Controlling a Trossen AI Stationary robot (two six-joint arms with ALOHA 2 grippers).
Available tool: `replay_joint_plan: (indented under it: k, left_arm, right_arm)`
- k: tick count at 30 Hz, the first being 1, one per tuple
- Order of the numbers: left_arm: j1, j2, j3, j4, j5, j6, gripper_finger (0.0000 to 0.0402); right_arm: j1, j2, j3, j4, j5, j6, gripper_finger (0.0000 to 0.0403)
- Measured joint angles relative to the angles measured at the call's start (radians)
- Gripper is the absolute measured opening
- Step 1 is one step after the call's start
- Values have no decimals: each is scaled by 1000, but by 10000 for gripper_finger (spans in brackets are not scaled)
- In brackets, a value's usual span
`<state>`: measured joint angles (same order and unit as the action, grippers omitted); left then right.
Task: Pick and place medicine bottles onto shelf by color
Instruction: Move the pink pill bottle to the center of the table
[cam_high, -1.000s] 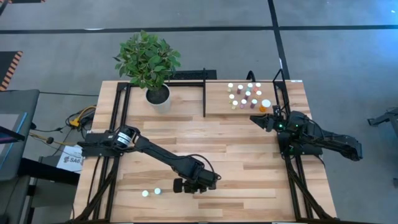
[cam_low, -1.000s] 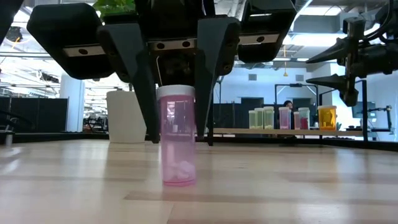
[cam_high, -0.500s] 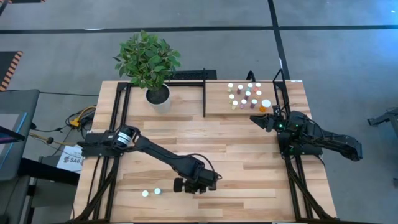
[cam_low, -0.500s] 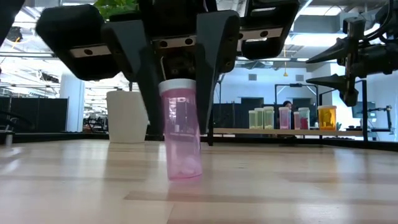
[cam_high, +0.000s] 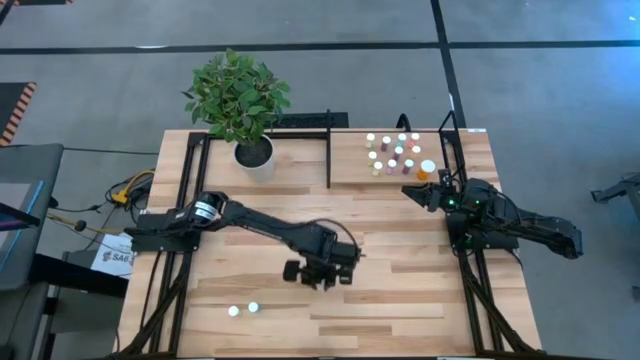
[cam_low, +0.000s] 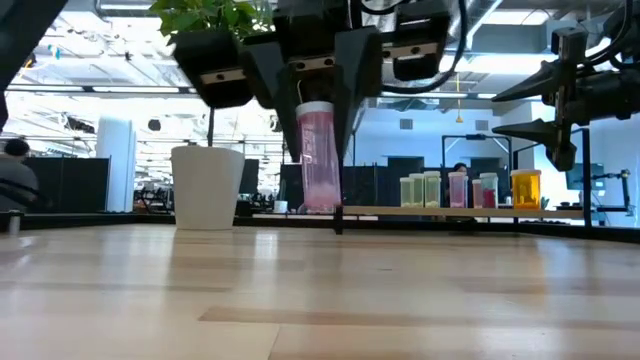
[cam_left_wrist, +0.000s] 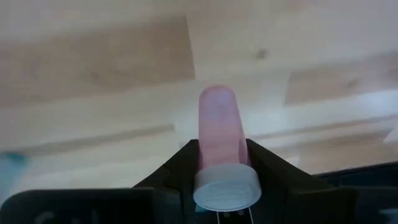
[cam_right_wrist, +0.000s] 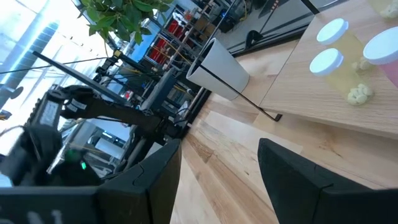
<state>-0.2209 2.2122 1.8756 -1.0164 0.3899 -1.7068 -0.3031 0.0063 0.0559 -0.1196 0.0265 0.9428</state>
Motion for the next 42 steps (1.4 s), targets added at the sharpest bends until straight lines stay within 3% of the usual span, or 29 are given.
replay_joint_plan:
  k: [7,25,37,42]
  left_arm:
    - [99,-1,121,-221,-113,209,96]
    - [280,-1,159,-293,-421,877,96]
    - [288,16,151,-262,-503,1034,96]
    - [292,89,165,-273,-452,1056,96]
  right_arm:
    - [0,0,0,0,0,0,234]
    - [0,0,0,0,0,0,234]
    - [0,0,0,0,0,0,234]
    - [0,0,0,1,0,0,234]
